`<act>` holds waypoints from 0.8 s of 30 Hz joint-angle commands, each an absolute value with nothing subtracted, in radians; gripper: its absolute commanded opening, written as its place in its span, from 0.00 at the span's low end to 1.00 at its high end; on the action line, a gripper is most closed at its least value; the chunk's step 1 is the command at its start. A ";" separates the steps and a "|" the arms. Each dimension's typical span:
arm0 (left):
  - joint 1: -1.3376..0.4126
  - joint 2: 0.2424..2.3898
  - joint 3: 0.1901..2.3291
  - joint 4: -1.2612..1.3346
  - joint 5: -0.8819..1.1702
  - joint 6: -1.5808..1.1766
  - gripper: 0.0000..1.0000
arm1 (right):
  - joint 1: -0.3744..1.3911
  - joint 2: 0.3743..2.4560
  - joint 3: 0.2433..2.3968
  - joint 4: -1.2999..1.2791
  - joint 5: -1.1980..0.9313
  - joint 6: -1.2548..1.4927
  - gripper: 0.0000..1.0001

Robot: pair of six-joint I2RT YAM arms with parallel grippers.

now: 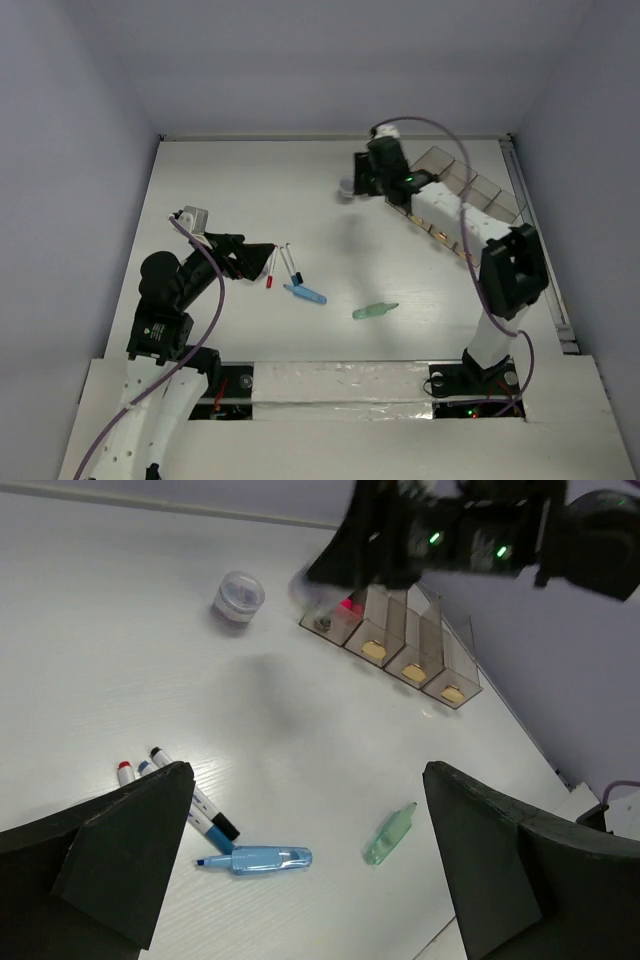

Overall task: Sort the stationery into containers
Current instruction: Pick up the stationery from the center of the board, then place the stationery in the storage box.

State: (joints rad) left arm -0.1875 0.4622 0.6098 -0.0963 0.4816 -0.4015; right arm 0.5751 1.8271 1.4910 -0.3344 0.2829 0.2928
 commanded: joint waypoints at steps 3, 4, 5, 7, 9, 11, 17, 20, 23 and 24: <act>-0.178 0.446 0.612 -0.063 0.485 -0.399 0.99 | 0.260 1.701 1.457 -0.241 0.337 0.336 0.30; -0.187 0.446 0.614 -0.063 0.486 -0.399 0.99 | 0.227 1.704 1.456 -0.239 0.321 0.345 0.30; -0.187 0.446 0.612 -0.063 0.485 -0.399 0.99 | 0.198 1.709 1.463 -0.239 0.308 0.351 0.30; -0.196 0.446 0.612 -0.063 0.488 -0.397 0.99 | 0.138 1.735 1.476 -0.245 0.320 0.360 0.30; -0.196 0.445 0.612 -0.063 0.489 -0.399 0.99 | 0.112 1.767 1.505 -0.248 0.339 0.356 0.30; -0.196 0.445 0.612 -0.063 0.486 -0.397 0.99 | 0.089 1.793 1.526 -0.253 0.359 0.342 0.31; -0.205 0.434 0.614 -0.066 0.485 -0.396 0.99 | 0.049 1.879 1.611 -0.291 0.361 0.322 0.31; -0.206 0.433 0.615 -0.067 0.483 -0.394 0.99 | 0.040 1.896 1.614 -0.302 0.379 0.311 0.32; -0.206 0.431 0.615 -0.067 0.483 -0.394 0.99 | 0.031 1.904 1.595 -0.293 0.359 0.314 0.32; -0.206 0.433 0.614 -0.067 0.483 -0.394 0.99 | 0.031 1.907 1.594 -0.293 0.359 0.319 0.32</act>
State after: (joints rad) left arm -0.2016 0.4408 0.6098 -0.0975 0.4816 -0.4011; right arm 0.0448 1.9263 1.5444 -0.3275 0.3450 0.3275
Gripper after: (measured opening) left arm 0.989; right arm 0.656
